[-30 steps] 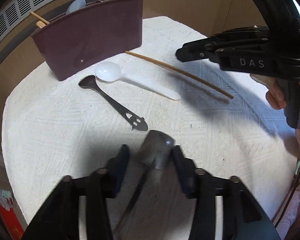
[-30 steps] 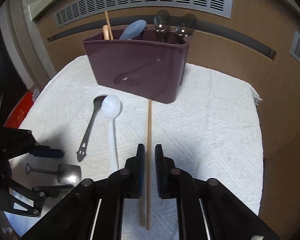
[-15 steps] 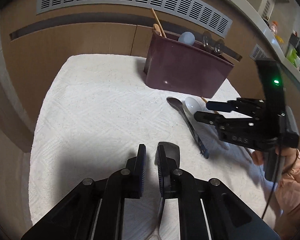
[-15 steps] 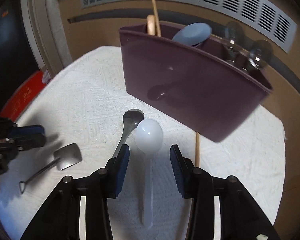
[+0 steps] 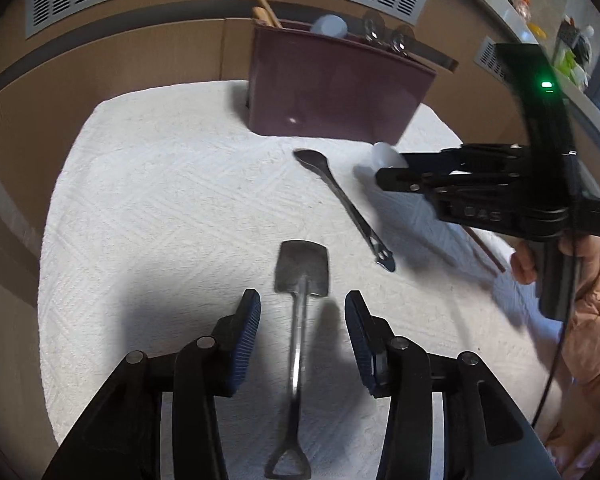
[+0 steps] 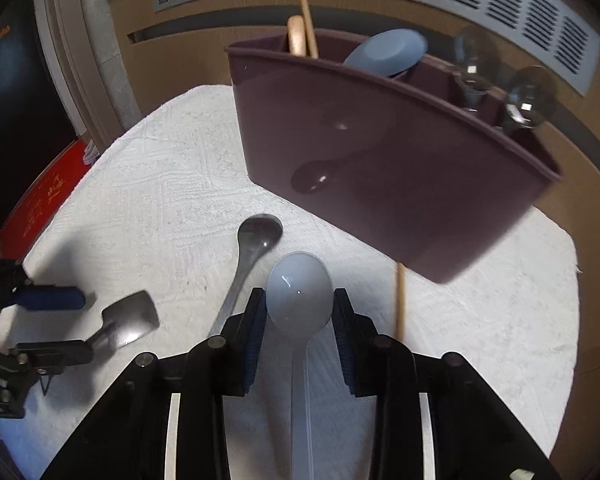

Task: Organize utensils
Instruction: 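Grasp the spade-shaped metal spoon with the left tool while the right tool holds the white spoon, then lift both spoons over the maroon holder and open both tools to drop them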

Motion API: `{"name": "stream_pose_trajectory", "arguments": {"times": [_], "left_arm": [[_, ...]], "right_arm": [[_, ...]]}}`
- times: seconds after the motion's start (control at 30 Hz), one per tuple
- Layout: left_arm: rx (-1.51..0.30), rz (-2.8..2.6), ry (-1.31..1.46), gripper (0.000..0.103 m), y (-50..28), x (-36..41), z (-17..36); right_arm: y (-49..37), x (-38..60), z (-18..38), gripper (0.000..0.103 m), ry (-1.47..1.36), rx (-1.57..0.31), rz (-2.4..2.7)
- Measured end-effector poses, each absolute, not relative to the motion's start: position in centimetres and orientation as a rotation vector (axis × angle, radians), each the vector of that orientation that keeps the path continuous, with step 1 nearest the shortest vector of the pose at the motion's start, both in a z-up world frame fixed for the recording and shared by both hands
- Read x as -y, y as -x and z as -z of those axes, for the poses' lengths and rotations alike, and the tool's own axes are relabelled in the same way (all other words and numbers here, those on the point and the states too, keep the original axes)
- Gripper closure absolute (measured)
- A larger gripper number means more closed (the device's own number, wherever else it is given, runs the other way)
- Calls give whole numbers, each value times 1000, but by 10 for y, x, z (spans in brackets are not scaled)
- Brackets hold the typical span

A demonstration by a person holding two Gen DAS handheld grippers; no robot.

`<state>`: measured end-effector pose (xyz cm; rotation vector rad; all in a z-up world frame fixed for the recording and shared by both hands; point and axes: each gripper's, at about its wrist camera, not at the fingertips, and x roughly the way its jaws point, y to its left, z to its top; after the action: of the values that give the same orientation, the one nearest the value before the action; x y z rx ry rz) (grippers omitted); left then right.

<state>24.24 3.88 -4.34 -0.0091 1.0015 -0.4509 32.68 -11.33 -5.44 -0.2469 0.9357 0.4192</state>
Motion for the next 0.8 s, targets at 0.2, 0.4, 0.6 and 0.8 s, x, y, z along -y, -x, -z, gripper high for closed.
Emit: {"name": "stream_pose_trajectory", "arguments": {"times": [0.2, 0.4, 0.6, 0.8], "left_arm": [[-1075, 425, -141, 57, -265, -11, 44], [-1130, 397, -226, 62, -276, 3, 52], [-1049, 357, -102, 70, -261, -13, 41], [-813, 320, 73, 70, -226, -33, -8]], "right_arm": [[-295, 155, 37, 73, 191, -907, -365], [-266, 183, 30, 73, 176, -860, -321], [-249, 191, 23, 73, 136, -827, -305], [-225, 199, 5, 73, 117, -761, -285]]}}
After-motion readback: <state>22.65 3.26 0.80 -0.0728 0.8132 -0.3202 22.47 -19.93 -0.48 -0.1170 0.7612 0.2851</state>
